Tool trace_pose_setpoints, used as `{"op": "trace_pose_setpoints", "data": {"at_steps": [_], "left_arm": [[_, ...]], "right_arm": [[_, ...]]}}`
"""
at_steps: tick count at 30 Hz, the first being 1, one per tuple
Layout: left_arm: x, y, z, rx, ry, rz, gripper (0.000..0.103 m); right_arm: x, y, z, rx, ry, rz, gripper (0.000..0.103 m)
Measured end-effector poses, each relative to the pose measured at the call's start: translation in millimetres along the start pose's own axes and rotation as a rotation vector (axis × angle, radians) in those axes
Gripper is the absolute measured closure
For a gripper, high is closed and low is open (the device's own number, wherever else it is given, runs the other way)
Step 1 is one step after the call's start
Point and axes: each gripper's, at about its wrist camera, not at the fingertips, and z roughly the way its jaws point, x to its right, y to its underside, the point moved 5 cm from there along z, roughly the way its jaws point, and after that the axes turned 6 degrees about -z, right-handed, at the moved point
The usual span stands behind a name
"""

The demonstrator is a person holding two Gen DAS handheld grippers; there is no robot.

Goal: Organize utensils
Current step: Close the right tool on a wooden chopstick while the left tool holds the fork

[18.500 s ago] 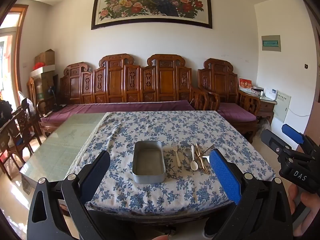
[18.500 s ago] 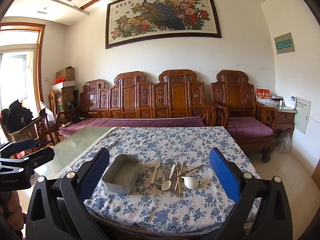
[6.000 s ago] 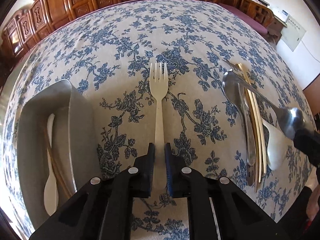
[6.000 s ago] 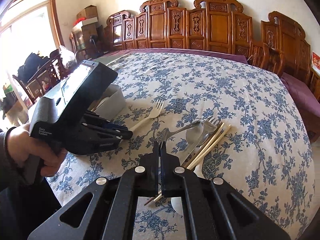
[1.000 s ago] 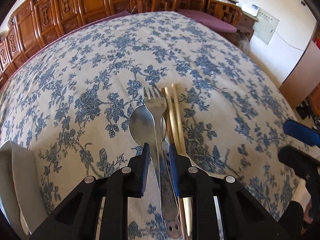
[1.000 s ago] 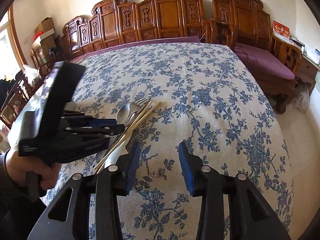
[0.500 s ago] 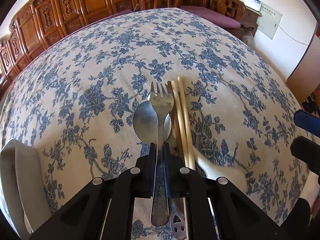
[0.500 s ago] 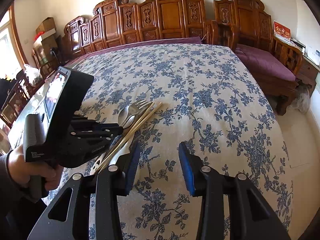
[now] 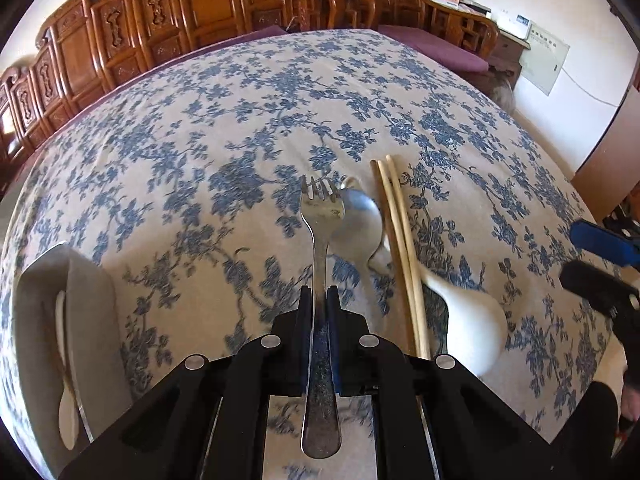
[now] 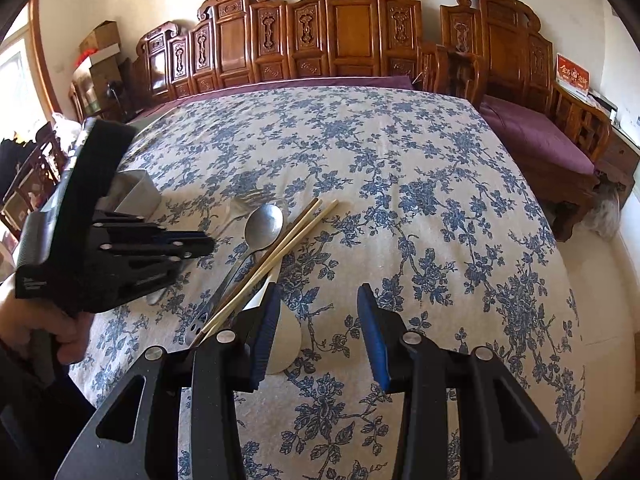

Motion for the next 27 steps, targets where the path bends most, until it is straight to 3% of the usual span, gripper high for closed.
{"op": "trace_pose_setpoints", "data": {"at_steps": [6,14,17,27], "left_arm": [[-13.6,17.6,-26.3,0.048,0.030,-0.013,0.097],[-21.1,30.8,-52.1,0.097,0.094,-0.018,0.097],[-22.7,32.6,-59.4,0.114,0.120,-0.021,0.097],[-24.2,36.1,-69.0,0.129,0.170,-0.035,0.097]], "right_arm": [[-9.2,-2.9,11.4,-0.011,-0.015,-0.003,0.061],[-25.6,-12.4,50.4,-0.042,-0.062,0.102,0.061],[-27.9,-13.4,67.8,-0.076,-0.073,0.133,0.072],[-19.7,-19.3,102.4,-0.138,-0.098,0.225,0.081]]}}
